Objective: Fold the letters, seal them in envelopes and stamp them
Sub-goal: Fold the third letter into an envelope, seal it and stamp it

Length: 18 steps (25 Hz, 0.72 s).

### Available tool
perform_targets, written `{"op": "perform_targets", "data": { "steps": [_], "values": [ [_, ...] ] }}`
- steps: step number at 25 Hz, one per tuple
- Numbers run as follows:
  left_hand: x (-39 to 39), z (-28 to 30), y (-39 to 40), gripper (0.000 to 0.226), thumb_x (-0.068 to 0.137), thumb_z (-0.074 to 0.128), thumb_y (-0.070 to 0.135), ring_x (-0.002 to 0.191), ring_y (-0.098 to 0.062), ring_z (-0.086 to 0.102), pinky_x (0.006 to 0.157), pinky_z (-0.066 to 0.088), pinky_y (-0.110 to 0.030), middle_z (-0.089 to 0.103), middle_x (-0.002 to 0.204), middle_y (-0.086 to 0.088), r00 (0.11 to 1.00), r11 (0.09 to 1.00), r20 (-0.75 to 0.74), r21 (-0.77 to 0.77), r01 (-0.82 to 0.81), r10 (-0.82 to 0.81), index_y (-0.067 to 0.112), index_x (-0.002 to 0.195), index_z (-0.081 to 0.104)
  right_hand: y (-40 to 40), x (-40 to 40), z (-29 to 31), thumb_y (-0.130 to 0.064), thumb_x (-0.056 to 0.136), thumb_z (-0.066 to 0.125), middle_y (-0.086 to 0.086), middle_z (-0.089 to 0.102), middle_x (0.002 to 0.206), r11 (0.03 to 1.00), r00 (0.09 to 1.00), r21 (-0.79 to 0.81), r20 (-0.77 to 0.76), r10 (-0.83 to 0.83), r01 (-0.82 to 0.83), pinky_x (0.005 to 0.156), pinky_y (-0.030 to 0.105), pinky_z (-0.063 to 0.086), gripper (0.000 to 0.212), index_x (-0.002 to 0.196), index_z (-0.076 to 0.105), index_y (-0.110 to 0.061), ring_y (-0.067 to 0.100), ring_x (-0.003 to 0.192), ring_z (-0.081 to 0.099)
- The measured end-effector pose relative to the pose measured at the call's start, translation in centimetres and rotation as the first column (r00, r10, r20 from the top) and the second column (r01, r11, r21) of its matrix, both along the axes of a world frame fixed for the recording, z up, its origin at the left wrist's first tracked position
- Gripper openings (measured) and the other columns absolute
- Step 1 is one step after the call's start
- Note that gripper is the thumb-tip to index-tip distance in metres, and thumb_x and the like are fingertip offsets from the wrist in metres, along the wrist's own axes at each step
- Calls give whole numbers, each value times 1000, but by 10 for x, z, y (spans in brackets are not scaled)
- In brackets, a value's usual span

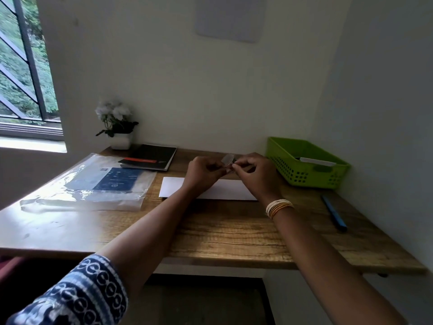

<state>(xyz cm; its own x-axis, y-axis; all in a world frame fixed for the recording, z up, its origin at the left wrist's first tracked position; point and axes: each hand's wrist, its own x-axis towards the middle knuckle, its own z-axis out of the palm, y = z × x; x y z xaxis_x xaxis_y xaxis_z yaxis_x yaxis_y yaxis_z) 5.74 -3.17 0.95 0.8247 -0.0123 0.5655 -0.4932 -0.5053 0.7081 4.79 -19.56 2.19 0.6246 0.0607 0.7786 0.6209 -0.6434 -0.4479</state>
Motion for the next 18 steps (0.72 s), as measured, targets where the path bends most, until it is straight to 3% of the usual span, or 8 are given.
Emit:
{"op": "perform_targets", "data": {
  "steps": [4,10,13,16,18],
  "values": [
    [-1,1,0,15,79,75,22,77,-6,66,66,53,-19,74,87,3,1000,1000,-30,20,1,0,15,92,76,1,0,0,-14,79,74,1,72,82,998,997,58,-73,6,-1,65,24,56,5,83,75,-12,9,72,66],
    [-5,3,-5,18,82,72,19,74,-7,64,63,50,-19,73,89,2,997,999,-72,31,-9,11,12,99,75,-11,4,6,-12,78,75,1,72,74,909,955,416,-267,133,-10,65,21,54,5,78,74,-17,8,69,67],
    [-3,1,-3,20,84,69,16,71,-4,60,60,45,-15,72,91,-1,996,997,-82,68,-23,29,8,103,73,-18,8,9,-11,74,79,4,73,71,735,931,678,-268,248,-1,72,33,57,11,68,74,-19,15,71,67],
    [-2,-1,0,20,85,69,16,74,-6,60,61,45,-15,73,97,-6,997,995,-50,85,-46,51,8,103,73,-23,6,13,-1,77,74,-2,71,59,516,889,856,-231,395,-7,61,20,57,10,73,69,-8,6,57,67],
    [-2,0,-3,20,84,69,15,79,-8,62,62,46,-13,72,102,-6,999,994,-29,100,-41,44,9,103,73,-28,5,16,0,78,73,0,71,60,428,865,903,-225,448,14,56,19,57,10,74,67,-8,7,55,68]
  ]
}}
